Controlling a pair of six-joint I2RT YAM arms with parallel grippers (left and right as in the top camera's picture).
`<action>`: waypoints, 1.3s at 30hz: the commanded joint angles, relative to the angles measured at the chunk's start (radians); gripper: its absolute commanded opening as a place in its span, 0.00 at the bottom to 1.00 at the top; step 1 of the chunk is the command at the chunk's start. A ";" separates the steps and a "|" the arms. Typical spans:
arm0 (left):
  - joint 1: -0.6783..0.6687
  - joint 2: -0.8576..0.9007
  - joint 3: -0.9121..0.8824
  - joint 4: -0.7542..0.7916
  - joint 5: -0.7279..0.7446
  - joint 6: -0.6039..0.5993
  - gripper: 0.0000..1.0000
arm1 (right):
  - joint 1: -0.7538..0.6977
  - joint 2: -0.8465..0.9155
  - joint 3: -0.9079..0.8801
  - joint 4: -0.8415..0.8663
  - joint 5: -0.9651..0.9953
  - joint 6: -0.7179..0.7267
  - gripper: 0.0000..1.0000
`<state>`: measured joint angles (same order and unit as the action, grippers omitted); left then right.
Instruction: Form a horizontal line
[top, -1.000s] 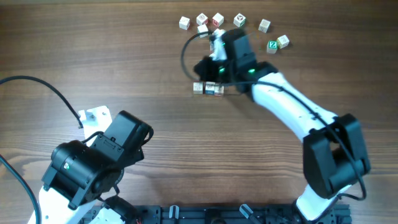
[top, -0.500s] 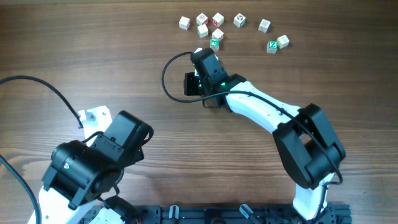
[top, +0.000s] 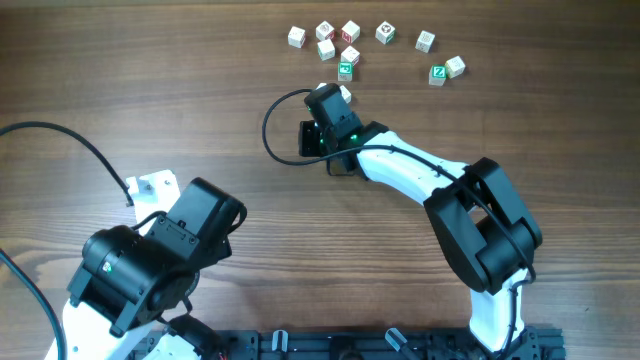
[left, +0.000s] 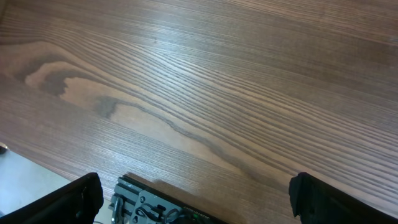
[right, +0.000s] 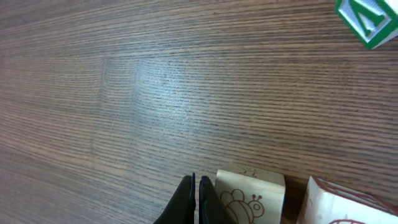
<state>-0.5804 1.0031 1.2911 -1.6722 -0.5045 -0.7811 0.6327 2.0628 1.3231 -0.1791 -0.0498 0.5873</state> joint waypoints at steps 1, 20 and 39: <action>0.005 -0.001 -0.004 0.000 -0.017 -0.010 1.00 | 0.006 0.017 0.009 -0.012 0.027 0.018 0.05; 0.005 -0.001 -0.004 0.000 -0.017 -0.010 1.00 | -0.009 -0.111 0.353 -0.418 0.141 -0.016 0.99; 0.005 -0.001 -0.004 0.000 -0.017 -0.010 1.00 | -0.162 -0.082 -0.008 -0.475 0.262 0.420 0.05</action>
<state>-0.5804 1.0031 1.2911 -1.6722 -0.5045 -0.7811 0.4686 1.9766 1.3128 -0.6598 0.1852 0.9947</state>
